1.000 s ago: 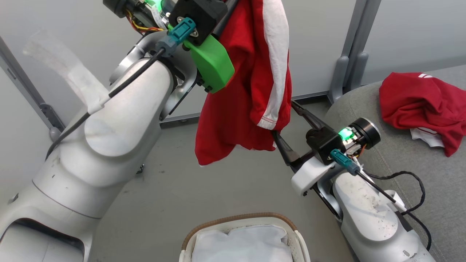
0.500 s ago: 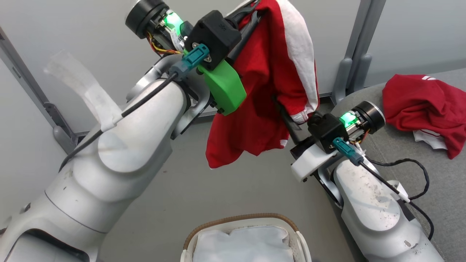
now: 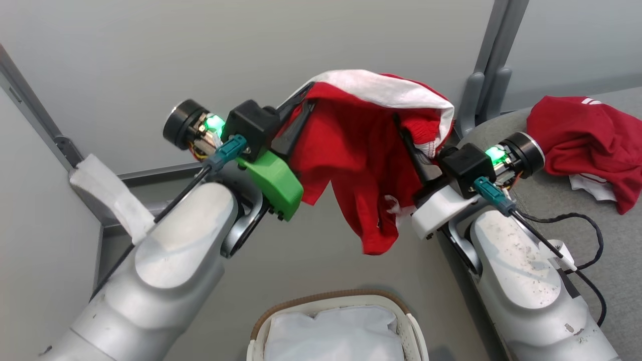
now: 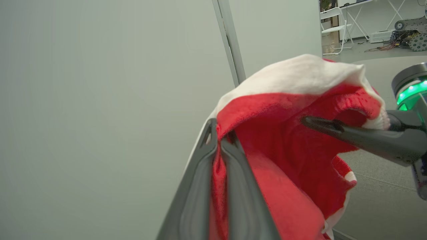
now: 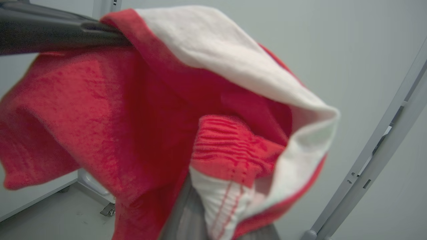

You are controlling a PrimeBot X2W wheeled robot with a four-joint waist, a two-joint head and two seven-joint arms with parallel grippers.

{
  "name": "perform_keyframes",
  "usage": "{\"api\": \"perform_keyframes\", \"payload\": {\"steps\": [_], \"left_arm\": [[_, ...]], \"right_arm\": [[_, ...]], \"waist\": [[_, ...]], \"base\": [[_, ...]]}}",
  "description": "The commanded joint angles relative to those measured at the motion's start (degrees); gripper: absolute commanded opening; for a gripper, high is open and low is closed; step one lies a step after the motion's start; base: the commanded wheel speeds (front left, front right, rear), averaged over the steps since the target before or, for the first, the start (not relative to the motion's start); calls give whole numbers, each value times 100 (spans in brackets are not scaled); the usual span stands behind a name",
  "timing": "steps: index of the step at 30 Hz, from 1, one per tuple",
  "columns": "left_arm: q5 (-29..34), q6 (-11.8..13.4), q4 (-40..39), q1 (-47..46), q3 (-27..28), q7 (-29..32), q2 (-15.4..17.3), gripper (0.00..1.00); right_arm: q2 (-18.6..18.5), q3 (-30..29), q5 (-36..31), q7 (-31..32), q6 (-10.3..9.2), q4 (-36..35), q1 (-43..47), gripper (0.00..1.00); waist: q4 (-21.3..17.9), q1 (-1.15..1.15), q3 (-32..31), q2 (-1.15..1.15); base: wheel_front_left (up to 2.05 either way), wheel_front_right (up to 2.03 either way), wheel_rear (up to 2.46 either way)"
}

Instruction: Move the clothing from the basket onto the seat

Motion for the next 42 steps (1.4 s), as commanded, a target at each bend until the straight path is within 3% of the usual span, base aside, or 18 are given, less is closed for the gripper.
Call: {"api": "perform_keyframes", "payload": {"steps": [1, 3, 10, 18, 30, 35, 42], "left_arm": [[-73, 57, 69, 238, 47, -89, 18, 68], [-226, 77, 184, 540, 68, -225, -14, 100], [-451, 251, 519, 1325, 146, -701, -214, 100], [-450, 210, 749, 1991, 228, -875, -387, 100], [89, 117, 77, 2853, 973, -870, -558, 100], [348, 41, -95, 3051, 1192, -869, -662, 100], [658, -27, -229, 3139, 1459, -870, -783, 100]], "right_arm": [[-19, -68, -46, -13, -6, -27, 40, 0], [-18, -153, -66, -13, -6, -43, 40, 0], [-19, -437, -135, -13, -6, -109, 115, 0], [-17, -660, -149, -13, -6, -140, 221, 0], [-19, -912, -260, -13, -6, -101, 233, 0], [-18, -1043, -354, -13, -6, -114, 203, 0], [-18, -1172, -472, -13, -7, -131, 222, 0]], "waist": [[-9, 0, 19, 0], [-16, 0, 38, 0], [-30, 0, 96, 0], [-124, 0, 160, 0], [-394, 0, 311, 0], [-704, 0, 405, 0], [-1456, 0, 630, 0]], "base": [[0, 0, 0], [0, 0, 0], [0, 0, 0], [0, 0, 0], [0, 0, 0], [0, 0, 0], [0, 0, 0]]}}
